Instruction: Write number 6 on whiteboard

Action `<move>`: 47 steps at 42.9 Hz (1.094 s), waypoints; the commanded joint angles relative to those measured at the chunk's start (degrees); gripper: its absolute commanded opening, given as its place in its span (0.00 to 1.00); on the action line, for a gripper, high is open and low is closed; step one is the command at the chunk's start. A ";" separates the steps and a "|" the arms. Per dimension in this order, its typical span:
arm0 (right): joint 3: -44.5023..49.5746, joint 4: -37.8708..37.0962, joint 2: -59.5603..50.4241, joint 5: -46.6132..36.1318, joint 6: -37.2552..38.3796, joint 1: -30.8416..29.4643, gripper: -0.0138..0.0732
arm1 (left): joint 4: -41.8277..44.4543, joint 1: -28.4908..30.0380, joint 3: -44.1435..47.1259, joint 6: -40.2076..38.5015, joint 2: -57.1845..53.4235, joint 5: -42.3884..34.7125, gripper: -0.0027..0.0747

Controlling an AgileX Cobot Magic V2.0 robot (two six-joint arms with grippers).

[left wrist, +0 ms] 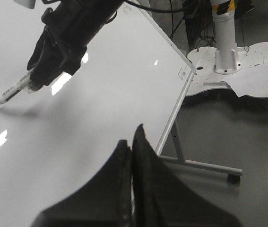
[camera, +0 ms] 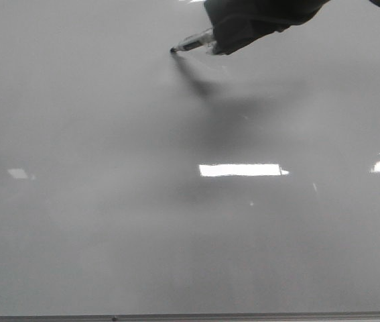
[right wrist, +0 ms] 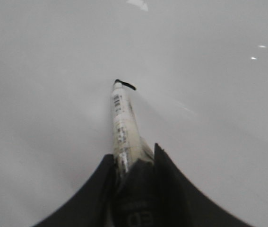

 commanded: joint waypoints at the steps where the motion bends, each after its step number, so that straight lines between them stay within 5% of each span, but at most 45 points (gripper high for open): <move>1: -1.91 0.68 0.82 -0.99 -0.24 1.30 0.08 | -0.75 0.12 -1.57 -0.56 0.27 -4.68 0.01; 12: -1.68 0.68 7.38 8.73 -0.24 4.99 0.08 | -0.75 0.12 -1.57 -0.56 0.27 -4.68 0.01; 27: 1.04 0.68 -0.23 5.65 -0.40 -0.80 0.09 | -0.75 0.12 -1.57 -0.56 0.27 -4.68 0.01; 38: -6.42 -1.09 8.55 13.69 -0.96 5.94 0.09 | -0.75 0.12 -1.57 -0.56 0.27 -4.68 0.01; 47: -0.85 -3.54 -2.46 17.42 -2.84 8.12 0.09 | -1.00 0.12 -1.57 -0.56 0.27 -4.78 0.01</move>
